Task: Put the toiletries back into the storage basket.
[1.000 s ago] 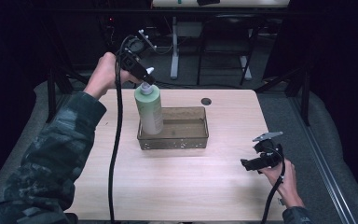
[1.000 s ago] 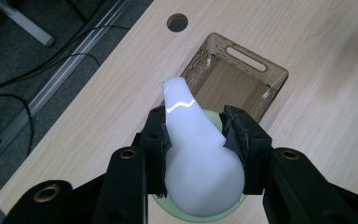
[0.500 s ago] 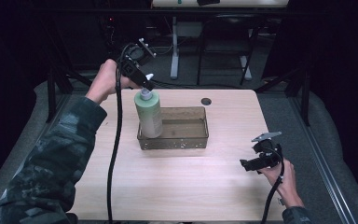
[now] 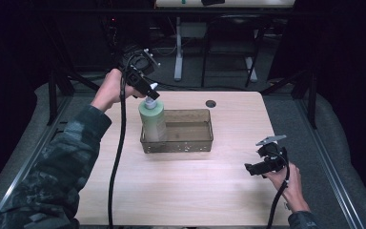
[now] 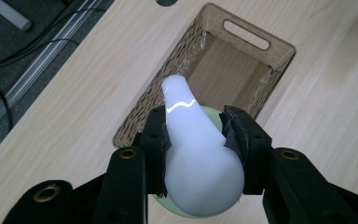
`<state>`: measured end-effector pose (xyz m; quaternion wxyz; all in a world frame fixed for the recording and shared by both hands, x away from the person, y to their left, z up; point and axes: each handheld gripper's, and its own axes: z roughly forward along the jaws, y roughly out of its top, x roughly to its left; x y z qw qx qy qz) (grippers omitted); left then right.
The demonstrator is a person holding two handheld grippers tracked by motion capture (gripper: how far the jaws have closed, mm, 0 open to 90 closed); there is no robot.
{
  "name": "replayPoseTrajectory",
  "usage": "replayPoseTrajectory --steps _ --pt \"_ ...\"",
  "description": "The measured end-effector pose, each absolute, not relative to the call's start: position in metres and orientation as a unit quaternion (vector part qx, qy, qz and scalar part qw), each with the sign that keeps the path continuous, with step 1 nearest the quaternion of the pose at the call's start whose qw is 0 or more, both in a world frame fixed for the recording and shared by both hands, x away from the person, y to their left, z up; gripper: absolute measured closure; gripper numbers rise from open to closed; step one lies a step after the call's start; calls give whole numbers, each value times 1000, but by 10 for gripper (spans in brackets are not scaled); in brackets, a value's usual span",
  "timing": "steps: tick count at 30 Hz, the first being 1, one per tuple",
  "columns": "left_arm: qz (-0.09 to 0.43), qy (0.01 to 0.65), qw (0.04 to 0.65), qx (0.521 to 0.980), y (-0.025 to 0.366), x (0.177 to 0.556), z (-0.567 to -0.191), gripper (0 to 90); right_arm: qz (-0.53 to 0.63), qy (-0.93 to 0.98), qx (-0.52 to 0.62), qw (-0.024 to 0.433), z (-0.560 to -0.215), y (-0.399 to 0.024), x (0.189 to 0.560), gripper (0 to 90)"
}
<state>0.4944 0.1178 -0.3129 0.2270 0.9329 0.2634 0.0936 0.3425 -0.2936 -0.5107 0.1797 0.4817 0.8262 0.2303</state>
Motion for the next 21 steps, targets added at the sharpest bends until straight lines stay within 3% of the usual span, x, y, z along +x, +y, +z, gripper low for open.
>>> replayPoseTrajectory --steps 21 --pt "81 257 211 940 122 494 -334 627 227 827 481 182 -512 -294 343 13"
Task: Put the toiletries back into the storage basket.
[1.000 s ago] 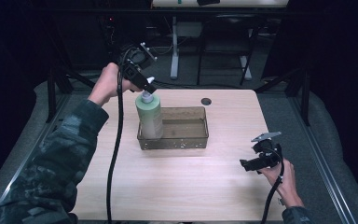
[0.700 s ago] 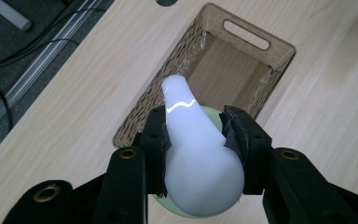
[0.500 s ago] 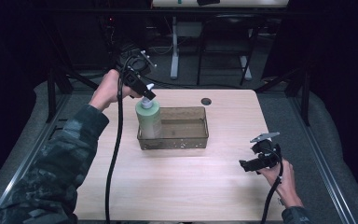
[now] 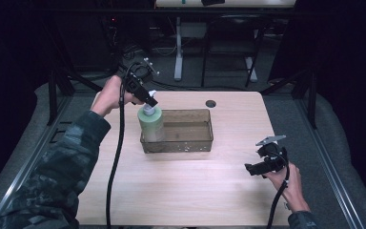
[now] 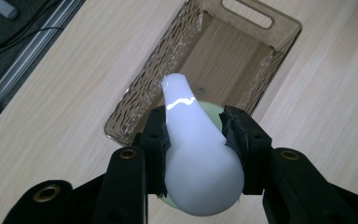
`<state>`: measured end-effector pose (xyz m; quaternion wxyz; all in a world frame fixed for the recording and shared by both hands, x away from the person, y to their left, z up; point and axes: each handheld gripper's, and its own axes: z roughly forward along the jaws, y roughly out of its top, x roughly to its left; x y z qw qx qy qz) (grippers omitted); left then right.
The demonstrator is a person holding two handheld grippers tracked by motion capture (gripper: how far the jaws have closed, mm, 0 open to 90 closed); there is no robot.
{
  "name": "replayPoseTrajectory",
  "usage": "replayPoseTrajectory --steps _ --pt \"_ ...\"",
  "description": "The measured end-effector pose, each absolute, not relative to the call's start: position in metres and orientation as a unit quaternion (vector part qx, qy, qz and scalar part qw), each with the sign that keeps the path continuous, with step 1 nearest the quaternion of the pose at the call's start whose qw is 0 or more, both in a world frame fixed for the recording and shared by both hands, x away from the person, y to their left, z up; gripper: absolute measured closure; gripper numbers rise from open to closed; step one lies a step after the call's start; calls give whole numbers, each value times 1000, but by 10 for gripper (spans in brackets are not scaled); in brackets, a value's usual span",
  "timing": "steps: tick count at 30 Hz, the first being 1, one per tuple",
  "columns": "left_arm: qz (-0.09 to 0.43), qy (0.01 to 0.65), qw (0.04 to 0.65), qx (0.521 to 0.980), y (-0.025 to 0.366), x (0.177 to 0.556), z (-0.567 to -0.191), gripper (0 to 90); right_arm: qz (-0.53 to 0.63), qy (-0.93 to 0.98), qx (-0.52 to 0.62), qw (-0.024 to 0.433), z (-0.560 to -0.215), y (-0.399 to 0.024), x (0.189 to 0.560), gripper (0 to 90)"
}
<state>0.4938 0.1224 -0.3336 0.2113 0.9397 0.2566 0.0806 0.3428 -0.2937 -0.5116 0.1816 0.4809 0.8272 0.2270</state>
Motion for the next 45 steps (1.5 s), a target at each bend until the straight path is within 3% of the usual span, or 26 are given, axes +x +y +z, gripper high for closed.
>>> replayPoseTrajectory --steps 21,25,32,45 --pt "74 256 243 933 129 495 -337 620 236 820 488 186 -508 -297 341 15" --pt "83 272 257 924 130 493 -337 395 235 819 488 190 -505 -297 340 15" --pt "89 275 280 915 136 484 -327 153 236 818 490 189 -505 -299 340 15" --pt "106 279 288 910 153 454 -321 31 236 818 488 190 -504 -298 340 15"
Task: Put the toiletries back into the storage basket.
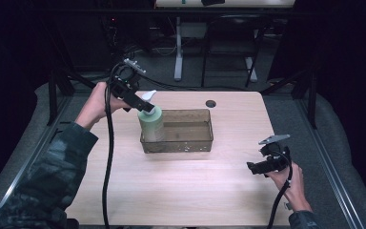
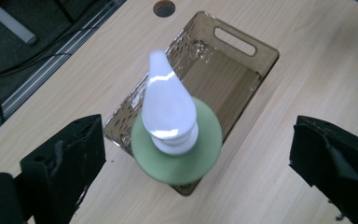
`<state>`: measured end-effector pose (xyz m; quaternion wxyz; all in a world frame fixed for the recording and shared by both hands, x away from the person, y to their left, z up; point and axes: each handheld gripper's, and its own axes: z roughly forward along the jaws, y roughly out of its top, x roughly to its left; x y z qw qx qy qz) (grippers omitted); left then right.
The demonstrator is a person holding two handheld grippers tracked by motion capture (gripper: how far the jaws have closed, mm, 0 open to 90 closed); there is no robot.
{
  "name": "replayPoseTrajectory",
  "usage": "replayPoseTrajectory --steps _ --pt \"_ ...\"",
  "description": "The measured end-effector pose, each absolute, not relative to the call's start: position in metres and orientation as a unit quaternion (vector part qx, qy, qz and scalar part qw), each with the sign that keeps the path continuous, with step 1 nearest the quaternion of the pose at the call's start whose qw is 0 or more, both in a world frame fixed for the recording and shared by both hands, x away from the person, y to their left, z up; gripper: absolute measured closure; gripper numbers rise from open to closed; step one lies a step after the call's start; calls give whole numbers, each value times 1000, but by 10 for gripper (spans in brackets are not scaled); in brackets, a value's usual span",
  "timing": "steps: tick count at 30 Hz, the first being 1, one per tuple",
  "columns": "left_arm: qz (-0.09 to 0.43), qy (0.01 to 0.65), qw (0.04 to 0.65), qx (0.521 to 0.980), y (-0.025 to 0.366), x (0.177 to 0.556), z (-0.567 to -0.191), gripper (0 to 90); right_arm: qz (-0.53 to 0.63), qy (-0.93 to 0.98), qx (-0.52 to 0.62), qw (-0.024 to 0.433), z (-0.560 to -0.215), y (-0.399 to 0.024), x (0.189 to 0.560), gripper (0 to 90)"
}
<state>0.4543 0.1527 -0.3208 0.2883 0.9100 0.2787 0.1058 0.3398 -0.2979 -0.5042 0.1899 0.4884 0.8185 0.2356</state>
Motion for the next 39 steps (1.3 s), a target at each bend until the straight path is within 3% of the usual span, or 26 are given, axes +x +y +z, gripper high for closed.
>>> replayPoseTrajectory --steps 22,39 --pt "98 317 318 888 201 410 -387 0 233 821 486 188 -505 -298 340 19" --pt "80 346 306 884 215 402 -449 0 227 823 487 183 -510 -298 341 22"
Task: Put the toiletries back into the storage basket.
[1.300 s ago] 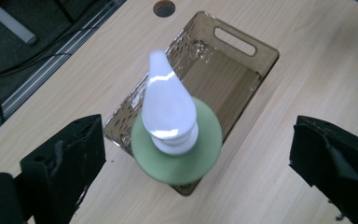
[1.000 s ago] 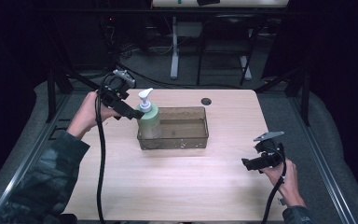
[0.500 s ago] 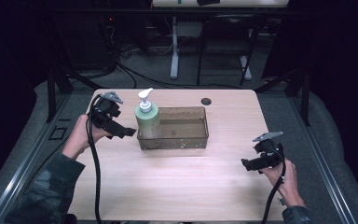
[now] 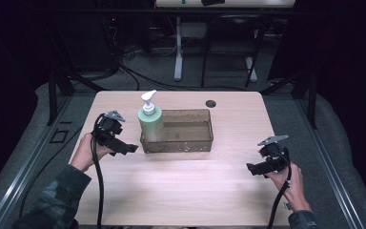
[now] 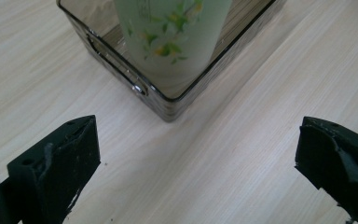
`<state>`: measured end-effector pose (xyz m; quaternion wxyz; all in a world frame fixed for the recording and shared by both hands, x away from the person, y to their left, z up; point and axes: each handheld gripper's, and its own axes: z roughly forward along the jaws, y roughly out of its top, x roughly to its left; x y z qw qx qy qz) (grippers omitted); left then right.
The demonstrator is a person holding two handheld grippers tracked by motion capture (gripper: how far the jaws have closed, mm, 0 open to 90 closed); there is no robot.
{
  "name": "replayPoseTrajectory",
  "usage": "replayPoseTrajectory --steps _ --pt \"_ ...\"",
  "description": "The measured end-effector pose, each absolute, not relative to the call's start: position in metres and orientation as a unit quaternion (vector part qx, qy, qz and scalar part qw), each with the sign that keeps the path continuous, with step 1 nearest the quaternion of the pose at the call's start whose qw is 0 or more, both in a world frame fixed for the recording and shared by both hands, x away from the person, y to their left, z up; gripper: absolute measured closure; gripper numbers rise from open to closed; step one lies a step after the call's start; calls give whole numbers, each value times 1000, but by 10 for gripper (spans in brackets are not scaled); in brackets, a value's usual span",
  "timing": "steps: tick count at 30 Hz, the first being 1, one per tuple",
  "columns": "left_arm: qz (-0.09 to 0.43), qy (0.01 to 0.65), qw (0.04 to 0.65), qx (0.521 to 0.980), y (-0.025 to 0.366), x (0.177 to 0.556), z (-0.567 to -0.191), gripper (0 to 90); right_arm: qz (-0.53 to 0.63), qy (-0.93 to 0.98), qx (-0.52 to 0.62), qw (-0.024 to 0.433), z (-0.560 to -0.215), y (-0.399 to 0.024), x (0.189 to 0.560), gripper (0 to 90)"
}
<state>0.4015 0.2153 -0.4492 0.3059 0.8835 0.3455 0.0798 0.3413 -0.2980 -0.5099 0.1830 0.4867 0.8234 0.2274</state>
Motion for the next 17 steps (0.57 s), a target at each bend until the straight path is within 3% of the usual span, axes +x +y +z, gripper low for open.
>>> replayPoseTrajectory --steps 17 --pt "63 376 342 859 235 404 -480 0 223 825 488 179 -515 -300 343 22"
